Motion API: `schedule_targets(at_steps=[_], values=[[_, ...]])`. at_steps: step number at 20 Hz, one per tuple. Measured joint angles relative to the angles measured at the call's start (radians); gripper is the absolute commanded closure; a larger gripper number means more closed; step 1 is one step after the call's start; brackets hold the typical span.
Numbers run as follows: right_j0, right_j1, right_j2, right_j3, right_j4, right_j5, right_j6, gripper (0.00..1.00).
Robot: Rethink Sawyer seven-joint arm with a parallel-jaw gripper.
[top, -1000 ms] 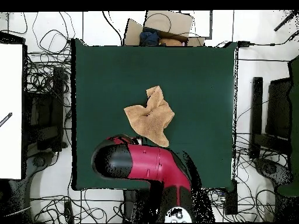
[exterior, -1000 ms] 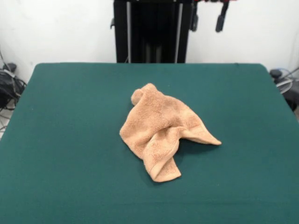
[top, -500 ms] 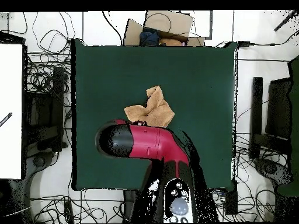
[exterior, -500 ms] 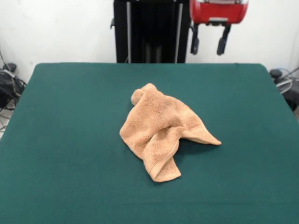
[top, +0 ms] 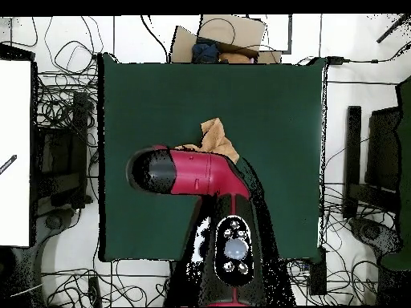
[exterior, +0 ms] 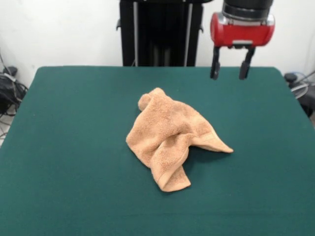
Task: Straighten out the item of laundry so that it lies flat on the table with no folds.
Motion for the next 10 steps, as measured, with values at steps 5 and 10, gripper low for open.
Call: schedule_targets(at_steps=[5,10], values=[[0.0,0.064,0.0,-0.084,0.0,0.0,0.0,0.0],[0.0,0.124,0.0,-0.157,0.0,0.0,0.0,0.0]])
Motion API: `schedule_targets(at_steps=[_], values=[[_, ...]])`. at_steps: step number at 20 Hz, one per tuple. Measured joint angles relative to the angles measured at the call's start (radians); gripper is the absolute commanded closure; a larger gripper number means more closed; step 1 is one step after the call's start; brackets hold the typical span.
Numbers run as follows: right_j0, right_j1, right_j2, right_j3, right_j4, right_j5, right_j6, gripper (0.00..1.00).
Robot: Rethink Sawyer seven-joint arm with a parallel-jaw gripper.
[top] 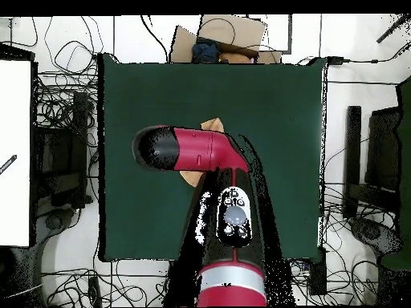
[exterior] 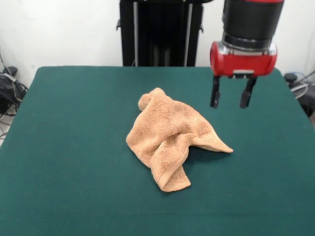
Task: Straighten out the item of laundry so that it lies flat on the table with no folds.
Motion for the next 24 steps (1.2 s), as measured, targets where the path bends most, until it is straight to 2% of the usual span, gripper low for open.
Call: schedule_targets(at_steps=[7,14,24], values=[[0.0,0.057,0.0,-0.042,0.0,-0.007,0.0,0.0],[0.013,0.083,-0.007,-0.042,-0.02,-0.076,0.0,0.0],[0.098,0.106,-0.047,-0.027,-0.02,-0.196,0.0,0.0]])
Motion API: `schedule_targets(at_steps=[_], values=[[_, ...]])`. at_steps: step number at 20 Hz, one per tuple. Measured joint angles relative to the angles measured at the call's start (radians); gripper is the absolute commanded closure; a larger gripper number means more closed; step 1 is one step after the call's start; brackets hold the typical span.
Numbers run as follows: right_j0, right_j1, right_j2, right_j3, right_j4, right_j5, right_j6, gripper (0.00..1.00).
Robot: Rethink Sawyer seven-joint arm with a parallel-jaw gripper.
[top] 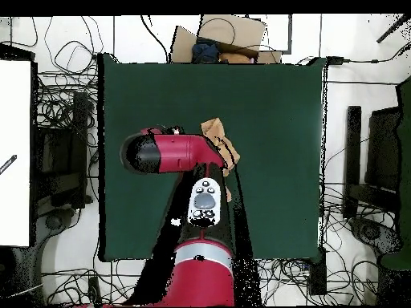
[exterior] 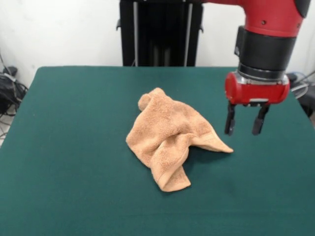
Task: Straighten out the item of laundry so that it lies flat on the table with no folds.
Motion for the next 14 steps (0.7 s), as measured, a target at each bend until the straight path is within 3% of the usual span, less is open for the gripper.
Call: schedule_targets(at_steps=[14], values=[[0.087,0.025,-0.074,0.06,0.001,-0.097,0.001,0.0]])
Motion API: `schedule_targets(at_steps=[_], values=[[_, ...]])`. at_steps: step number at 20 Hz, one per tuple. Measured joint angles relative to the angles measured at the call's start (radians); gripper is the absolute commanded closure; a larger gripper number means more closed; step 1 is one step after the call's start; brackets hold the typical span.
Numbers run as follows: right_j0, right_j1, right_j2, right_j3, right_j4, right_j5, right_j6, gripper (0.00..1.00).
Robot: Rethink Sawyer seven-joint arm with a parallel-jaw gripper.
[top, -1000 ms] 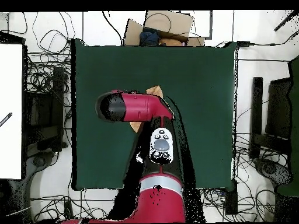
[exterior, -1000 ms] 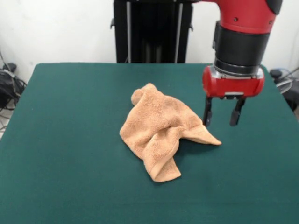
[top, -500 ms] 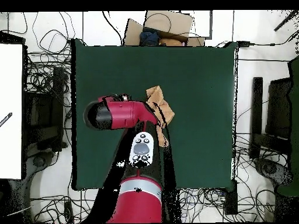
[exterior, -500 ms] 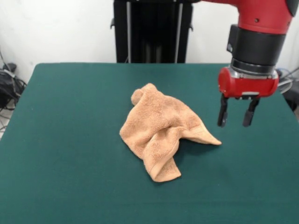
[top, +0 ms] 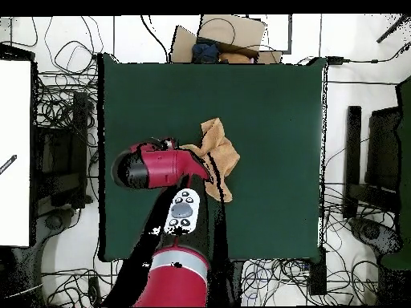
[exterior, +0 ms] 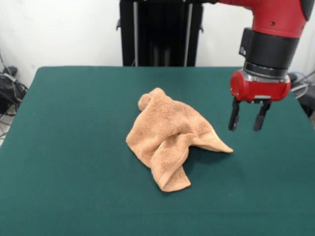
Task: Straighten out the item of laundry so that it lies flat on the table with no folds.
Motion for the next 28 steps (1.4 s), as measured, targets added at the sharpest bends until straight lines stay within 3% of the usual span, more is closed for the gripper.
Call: schedule_targets(at_steps=[28], values=[[0.027,0.141,-0.073,0.115,0.042,-0.233,0.003,0.0]])
